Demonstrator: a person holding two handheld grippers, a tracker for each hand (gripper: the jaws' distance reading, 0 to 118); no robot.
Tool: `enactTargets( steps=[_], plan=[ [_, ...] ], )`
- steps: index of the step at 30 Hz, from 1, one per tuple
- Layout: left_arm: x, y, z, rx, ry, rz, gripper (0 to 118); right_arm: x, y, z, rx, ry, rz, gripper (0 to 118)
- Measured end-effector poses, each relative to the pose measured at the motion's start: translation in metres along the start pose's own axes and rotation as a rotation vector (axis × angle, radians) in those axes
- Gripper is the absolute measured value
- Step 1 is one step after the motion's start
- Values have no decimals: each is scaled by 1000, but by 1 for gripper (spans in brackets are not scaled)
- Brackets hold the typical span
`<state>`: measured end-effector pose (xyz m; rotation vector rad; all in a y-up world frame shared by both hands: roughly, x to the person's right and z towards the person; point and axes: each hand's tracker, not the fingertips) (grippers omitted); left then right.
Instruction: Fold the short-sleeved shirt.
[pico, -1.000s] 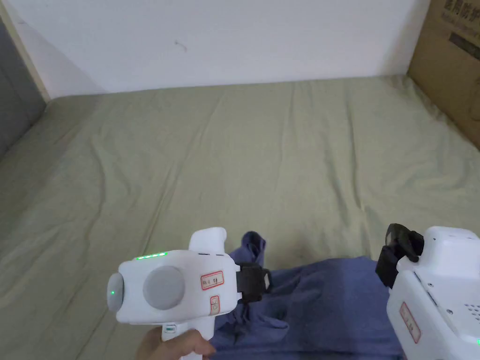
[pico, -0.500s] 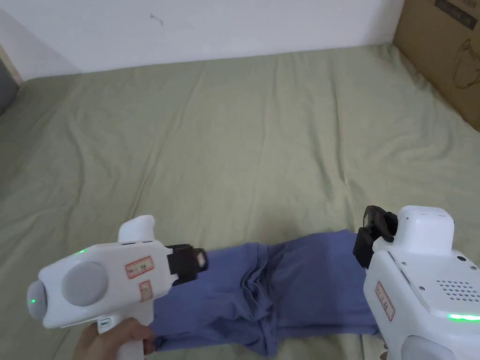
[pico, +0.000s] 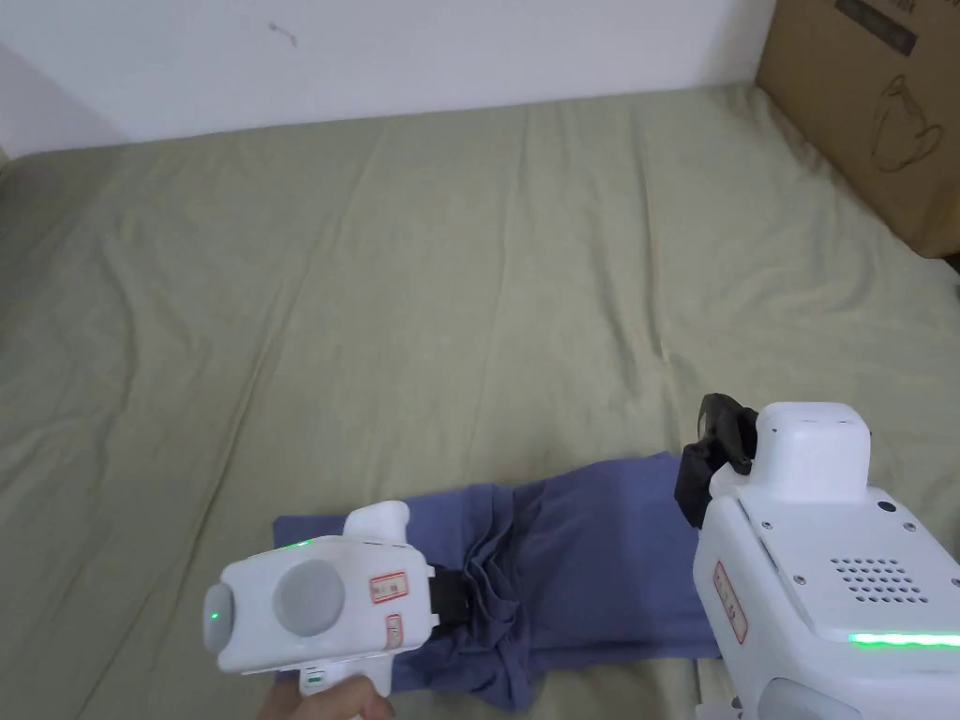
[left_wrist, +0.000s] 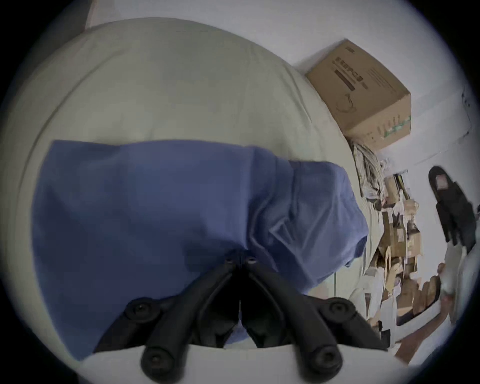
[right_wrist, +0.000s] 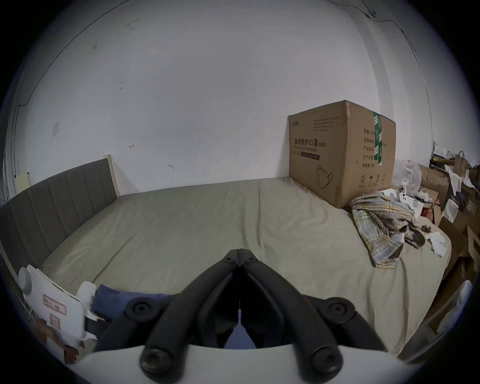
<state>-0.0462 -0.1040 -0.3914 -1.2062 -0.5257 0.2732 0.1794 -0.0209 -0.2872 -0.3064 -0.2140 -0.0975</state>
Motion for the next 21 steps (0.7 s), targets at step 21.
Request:
enactTargets(
  steps=[21],
  plan=[
    [-3,7,72,112,-168,31,0,-1,14,20,47,7,-10,1]
  ],
)
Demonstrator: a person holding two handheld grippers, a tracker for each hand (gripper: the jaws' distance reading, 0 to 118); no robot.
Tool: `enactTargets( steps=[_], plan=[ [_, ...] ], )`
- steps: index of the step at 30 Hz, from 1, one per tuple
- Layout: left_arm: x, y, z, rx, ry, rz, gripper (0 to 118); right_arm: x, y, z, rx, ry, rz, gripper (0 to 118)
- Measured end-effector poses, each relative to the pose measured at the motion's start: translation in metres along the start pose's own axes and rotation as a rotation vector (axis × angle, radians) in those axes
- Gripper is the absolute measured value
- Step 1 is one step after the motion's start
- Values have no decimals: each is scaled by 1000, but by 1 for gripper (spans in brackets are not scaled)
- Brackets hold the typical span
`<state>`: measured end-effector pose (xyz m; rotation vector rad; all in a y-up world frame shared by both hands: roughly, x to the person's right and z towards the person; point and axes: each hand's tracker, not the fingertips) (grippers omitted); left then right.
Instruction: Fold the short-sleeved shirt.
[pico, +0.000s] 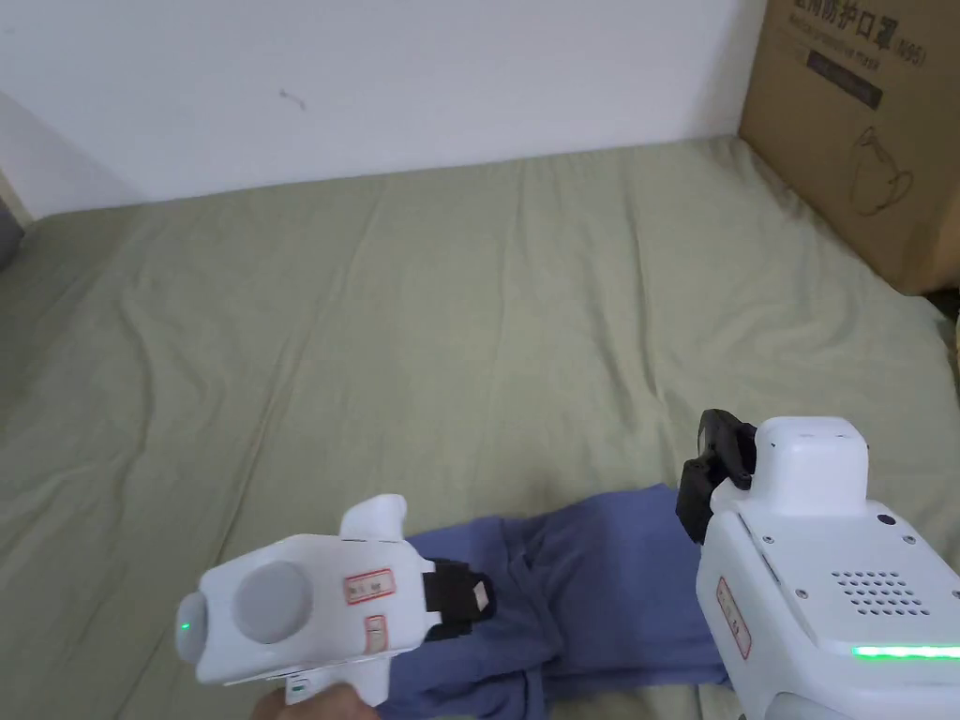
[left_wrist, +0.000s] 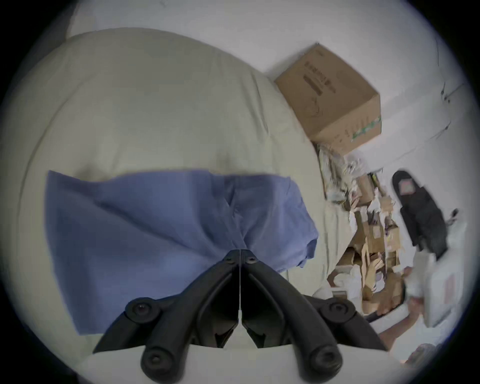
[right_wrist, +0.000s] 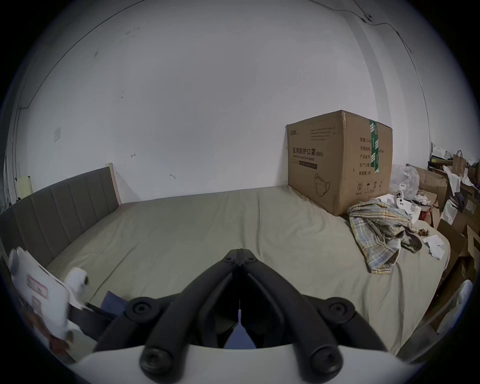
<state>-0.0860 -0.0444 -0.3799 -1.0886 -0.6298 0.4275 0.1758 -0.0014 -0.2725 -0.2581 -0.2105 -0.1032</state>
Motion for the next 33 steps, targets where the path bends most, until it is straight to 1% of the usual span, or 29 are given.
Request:
enactTargets(
  steps=[4,5,8,9,10,11,12,13,17,18,19,21,22,24,27,29,30,31,32,33],
  plan=[
    [-46,-14,42,61,24,40,0,-14,1,7,16,25,27,1],
    [-61,-19,51,75,41,85,0,-19,0,8,19,33,36,0],
    [-103,-30,74,107,29,204,0,-34,1,8,20,55,72,1],
    [-113,-32,84,121,33,194,3,-40,2,7,18,55,84,1],
    [-121,-32,92,141,32,201,22,-43,4,7,15,62,87,1],
    [-131,-30,102,175,14,219,51,-46,6,6,16,74,84,1],
    [-139,-29,106,190,-18,233,76,-49,7,6,18,76,82,1],
    [-147,-25,109,187,-61,258,81,-52,8,5,19,78,80,1],
    [-161,-20,98,174,-100,294,83,-65,11,2,13,91,100,1],
    [-165,-19,91,170,-111,306,87,-68,11,1,11,92,104,1],
    [-168,-16,81,158,-126,318,94,-70,11,0,4,98,108,0],
    [-172,-16,58,102,-180,366,113,-74,9,-2,-8,101,125,1],
    [-172,-15,46,85,-207,383,116,-76,9,-2,-12,100,137,1],
    [-181,-16,27,97,-217,411,116,-78,8,-4,-21,100,155,1],
    [-177,-13,14,153,-264,393,116,-79,7,-8,-34,97,167,1],
    [-179,-12,9,124,-290,398,115,-79,5,-12,-48,95,171,1],
    [-180,-9,9,103,-310,399,105,-80,5,-13,-54,94,173,1],
    [-182,-9,11,100,-305,404,70,-80,4,-14,-60,94,178,1],
    [-185,-11,12,117,-305,433,12,-81,3,-15,-64,93,181,1],
    [-189,-13,8,92,-244,432,8,-81,1,-15,-67,95,184,1]
  ],
)
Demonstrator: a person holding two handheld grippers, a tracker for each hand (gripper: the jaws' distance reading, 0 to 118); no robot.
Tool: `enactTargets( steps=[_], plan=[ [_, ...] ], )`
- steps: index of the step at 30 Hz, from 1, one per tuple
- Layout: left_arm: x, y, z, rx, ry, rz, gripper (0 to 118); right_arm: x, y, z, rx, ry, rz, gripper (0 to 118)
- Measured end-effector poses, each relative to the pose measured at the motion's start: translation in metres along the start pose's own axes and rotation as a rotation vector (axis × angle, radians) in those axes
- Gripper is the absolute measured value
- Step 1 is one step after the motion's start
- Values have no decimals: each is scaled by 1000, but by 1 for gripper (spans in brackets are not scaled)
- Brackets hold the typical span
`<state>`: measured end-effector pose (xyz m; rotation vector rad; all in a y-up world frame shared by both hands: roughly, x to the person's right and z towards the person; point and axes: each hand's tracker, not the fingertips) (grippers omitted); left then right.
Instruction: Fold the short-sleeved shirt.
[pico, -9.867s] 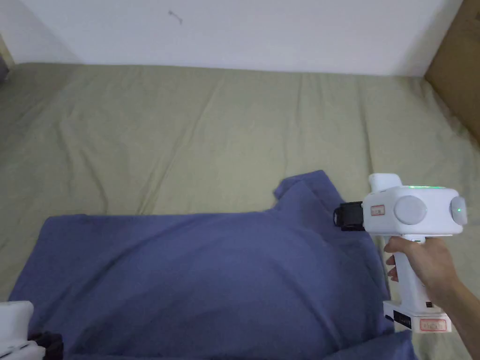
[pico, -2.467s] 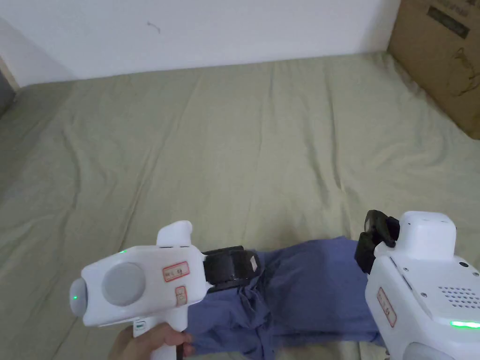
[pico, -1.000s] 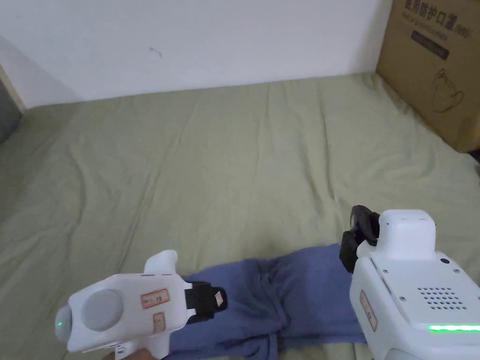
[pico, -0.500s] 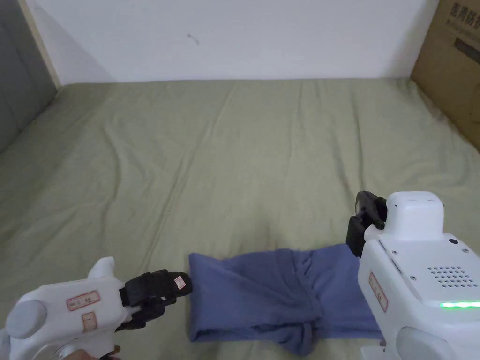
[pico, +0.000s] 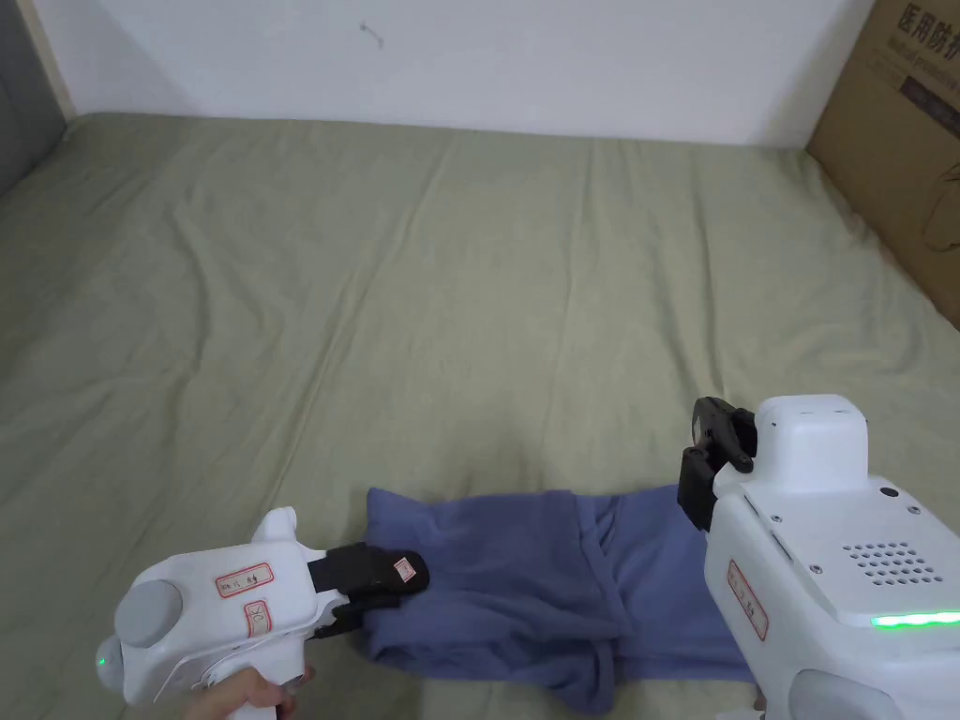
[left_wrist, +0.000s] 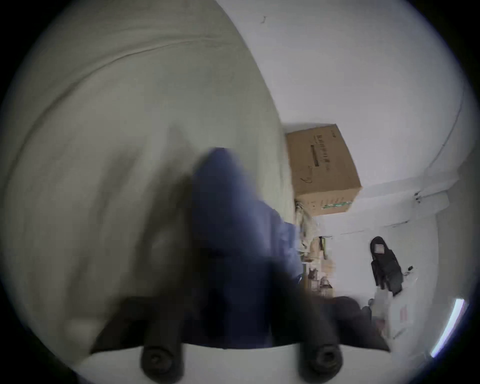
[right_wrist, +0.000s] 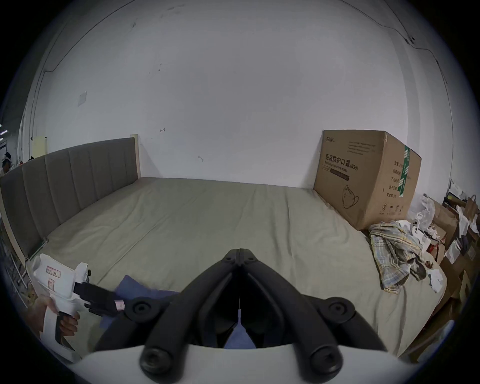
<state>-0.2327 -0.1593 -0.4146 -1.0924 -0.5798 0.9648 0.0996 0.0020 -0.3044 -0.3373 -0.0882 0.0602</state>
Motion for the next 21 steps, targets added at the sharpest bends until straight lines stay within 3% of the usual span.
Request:
enactTargets(
  steps=[1,5,14,21],
  plan=[
    [-2,0,3,9,48,-9,8,-1,-1,0,-4,3,3,1],
    [-21,4,21,-14,-30,25,8,-1,-1,-2,-9,-2,16,1],
    [-36,33,105,52,110,-28,8,0,0,-1,-4,-6,-4,1],
    [-8,26,138,102,201,-33,8,2,-7,1,-19,7,-24,1]
  ],
)
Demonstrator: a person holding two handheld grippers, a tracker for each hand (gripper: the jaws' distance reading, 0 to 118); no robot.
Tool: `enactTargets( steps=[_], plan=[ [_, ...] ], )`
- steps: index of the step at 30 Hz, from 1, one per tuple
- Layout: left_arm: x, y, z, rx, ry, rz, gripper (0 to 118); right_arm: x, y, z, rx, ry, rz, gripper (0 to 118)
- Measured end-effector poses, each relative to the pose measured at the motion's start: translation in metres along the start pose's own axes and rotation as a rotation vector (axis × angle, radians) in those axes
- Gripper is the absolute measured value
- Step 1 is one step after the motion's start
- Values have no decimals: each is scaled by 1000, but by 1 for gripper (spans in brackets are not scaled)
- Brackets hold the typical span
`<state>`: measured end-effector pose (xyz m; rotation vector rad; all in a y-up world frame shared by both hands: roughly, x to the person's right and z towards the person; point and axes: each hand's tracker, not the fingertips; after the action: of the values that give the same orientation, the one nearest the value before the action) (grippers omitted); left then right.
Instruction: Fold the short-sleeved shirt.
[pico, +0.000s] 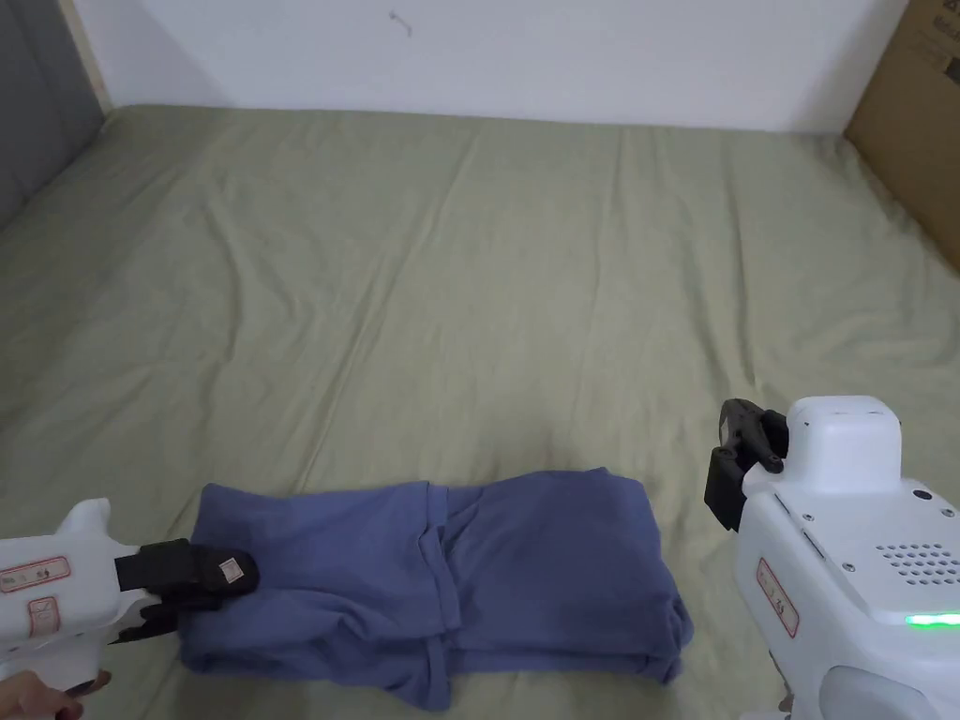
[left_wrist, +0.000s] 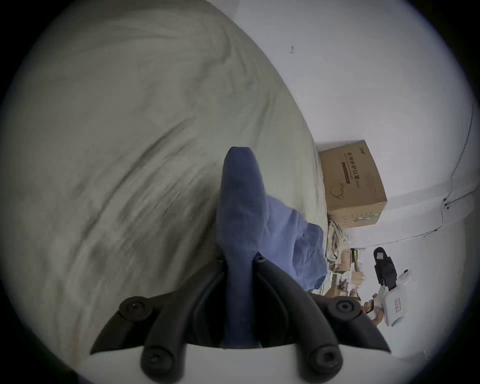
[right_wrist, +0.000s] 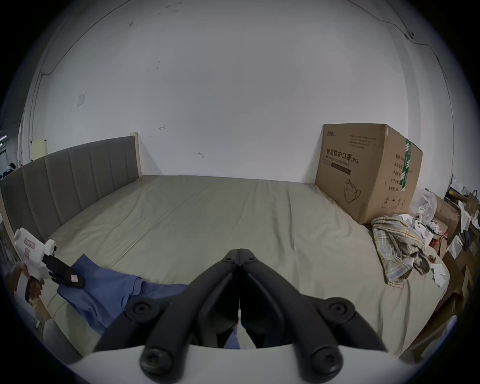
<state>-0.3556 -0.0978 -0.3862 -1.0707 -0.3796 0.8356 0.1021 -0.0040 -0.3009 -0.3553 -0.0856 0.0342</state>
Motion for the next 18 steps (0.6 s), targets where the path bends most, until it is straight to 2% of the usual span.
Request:
enactTargets(
  steps=[4,7,10,14,15,18],
  plan=[
    [53,-7,5,41,44,-38,8,9,0,2,1,2,-17,0],
    [112,-11,4,43,102,-151,8,19,1,9,18,-2,-44,1],
    [171,-23,-6,22,66,-248,8,35,5,19,57,12,-119,1],
    [233,-39,-46,-48,12,-359,9,52,4,27,73,-26,-99,1],
    [244,-44,-60,-68,3,-348,9,56,2,28,75,-35,-96,1],
    [267,-57,-109,-144,-7,-391,9,71,-3,31,69,-46,-121,1]
  ],
)
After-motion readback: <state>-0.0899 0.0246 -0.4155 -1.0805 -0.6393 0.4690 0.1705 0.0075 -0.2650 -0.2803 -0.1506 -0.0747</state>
